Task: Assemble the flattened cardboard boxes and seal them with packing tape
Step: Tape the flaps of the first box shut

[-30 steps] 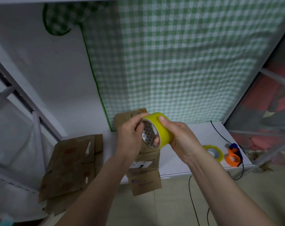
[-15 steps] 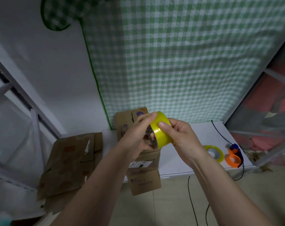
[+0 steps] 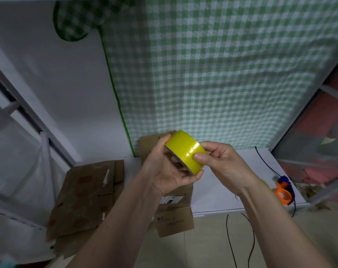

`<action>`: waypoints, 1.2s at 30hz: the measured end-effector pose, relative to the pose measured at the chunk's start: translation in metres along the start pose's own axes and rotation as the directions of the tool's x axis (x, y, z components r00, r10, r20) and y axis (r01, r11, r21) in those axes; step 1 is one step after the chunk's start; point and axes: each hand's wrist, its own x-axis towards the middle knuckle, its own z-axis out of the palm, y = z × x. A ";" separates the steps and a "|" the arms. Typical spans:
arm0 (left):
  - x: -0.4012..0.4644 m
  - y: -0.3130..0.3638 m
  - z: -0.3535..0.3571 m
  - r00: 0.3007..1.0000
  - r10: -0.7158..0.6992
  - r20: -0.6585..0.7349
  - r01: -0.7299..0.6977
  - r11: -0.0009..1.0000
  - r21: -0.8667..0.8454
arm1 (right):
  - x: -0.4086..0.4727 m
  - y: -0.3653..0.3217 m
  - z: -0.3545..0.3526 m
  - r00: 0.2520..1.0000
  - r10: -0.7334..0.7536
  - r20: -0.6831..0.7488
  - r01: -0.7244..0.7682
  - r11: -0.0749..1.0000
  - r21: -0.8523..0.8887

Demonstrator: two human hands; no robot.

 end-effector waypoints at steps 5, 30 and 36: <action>0.002 0.002 -0.007 0.995 -0.080 0.059 0.085 0.992 -0.095 | 0.001 -0.003 -0.004 0.999 0.002 0.048 0.000 0.999 -0.037; 0.005 -0.010 -0.019 0.725 0.641 0.253 -0.537 0.296 0.790 | 0.008 -0.001 0.009 0.999 0.005 -0.034 -0.005 1.000 0.020; 0.008 -0.020 -0.017 0.490 0.757 0.433 -0.481 -0.180 0.858 | 0.011 -0.005 0.021 0.984 -0.018 -0.176 0.025 0.999 0.037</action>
